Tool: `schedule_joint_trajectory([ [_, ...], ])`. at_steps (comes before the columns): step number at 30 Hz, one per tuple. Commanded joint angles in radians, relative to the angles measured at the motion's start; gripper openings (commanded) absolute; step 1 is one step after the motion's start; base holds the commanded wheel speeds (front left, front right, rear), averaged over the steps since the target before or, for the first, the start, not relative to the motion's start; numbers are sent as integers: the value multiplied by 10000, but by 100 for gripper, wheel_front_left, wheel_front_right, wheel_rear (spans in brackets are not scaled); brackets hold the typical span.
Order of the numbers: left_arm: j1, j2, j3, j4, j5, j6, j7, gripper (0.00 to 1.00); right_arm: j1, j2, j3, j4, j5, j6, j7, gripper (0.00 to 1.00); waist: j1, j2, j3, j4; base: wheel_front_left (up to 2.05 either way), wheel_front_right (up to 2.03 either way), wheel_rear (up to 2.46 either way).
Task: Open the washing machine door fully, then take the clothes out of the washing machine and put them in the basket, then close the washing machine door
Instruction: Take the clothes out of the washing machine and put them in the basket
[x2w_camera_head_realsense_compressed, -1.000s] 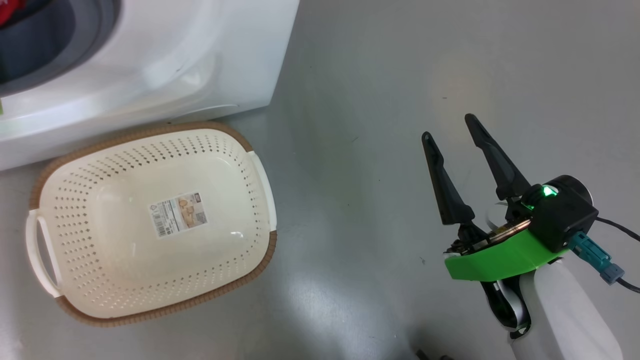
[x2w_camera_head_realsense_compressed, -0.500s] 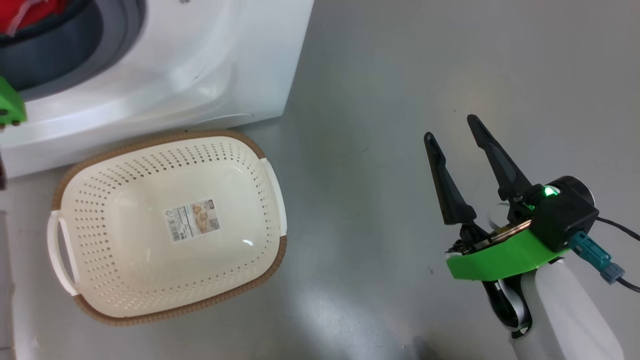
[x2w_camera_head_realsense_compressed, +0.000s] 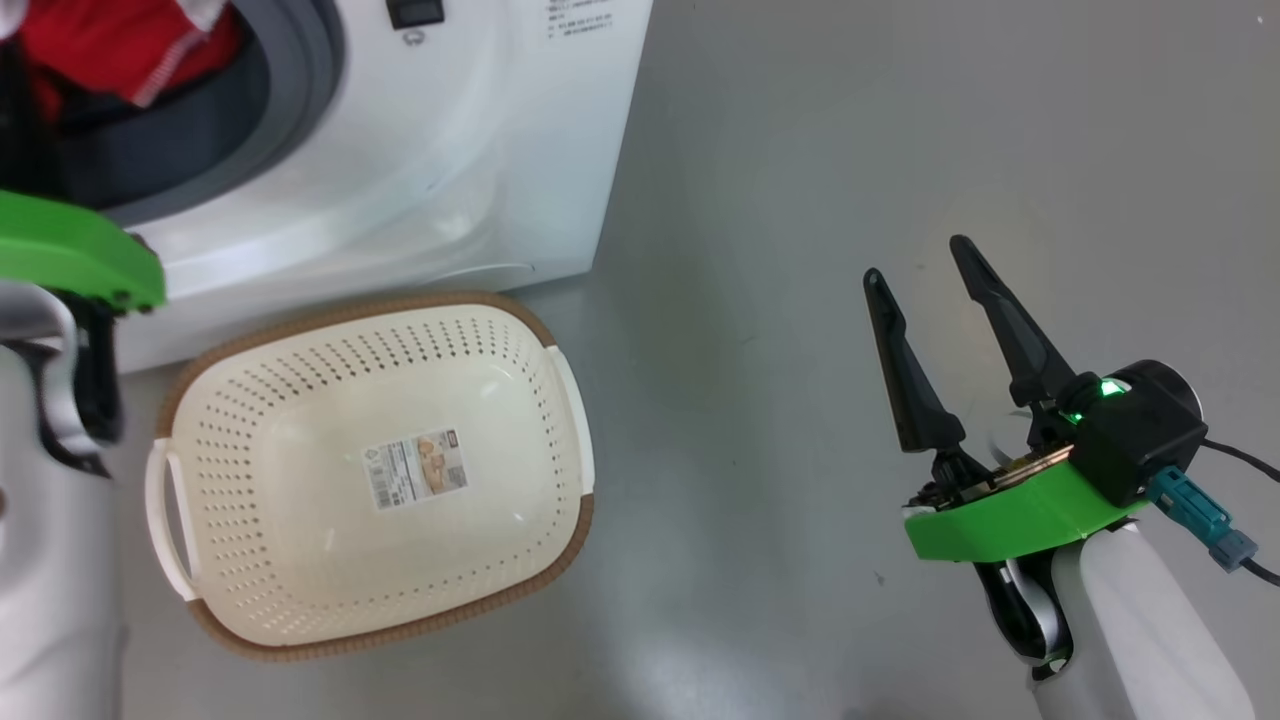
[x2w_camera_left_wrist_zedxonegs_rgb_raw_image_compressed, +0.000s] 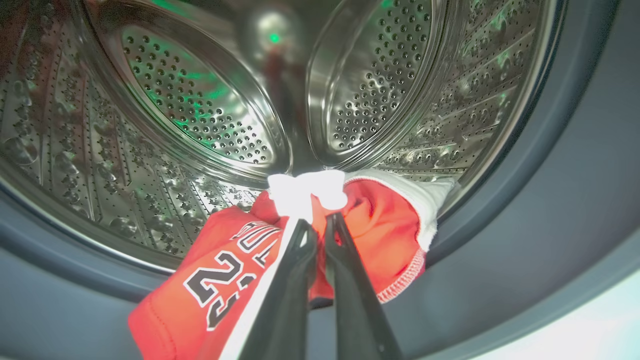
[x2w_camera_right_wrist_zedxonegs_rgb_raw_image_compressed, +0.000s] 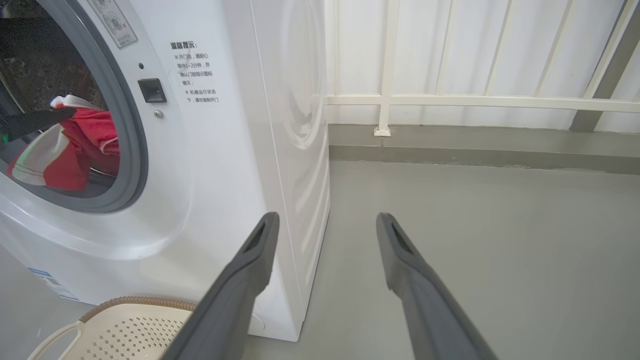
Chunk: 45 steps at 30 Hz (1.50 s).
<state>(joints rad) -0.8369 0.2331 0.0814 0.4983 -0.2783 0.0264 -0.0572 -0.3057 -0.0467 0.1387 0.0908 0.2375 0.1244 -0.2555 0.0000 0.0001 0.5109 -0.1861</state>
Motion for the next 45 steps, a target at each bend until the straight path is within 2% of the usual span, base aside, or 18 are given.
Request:
schedule_joint_trajectory([
  [1, 277, 300, 172, -440, -87, -62, -186, 0, 286, -35, 128, -229, -43, 63, -63, 100, 0, -1, -216, 75, 0, 0, 0],
  [13, 2152, -369, -279, -1782, -152, -257, -1215, 0, 708, -35, -105, -183, -30, 63, -63, 100, 0, -1, -1112, 196, 0, 0, 0],
  [22, 3546, -403, -508, -2391, 100, -348, -1797, 0, 1134, -35, -205, -110, -95, 63, -63, 100, 0, -1, -1974, 260, 0, 0, 0],
  [35, 5782, -795, -477, -3636, 208, -410, -2037, 0, 1832, -35, -324, -66, -210, 63, -63, 100, 0, -1, -3142, 241, 0, 0, 0],
  [45, 6374, -1126, -620, -3828, -4, -453, -2023, 0, 2124, -35, -359, -109, -282, 63, -63, 100, 0, -1, -3426, 341, 0, 0, 0],
])
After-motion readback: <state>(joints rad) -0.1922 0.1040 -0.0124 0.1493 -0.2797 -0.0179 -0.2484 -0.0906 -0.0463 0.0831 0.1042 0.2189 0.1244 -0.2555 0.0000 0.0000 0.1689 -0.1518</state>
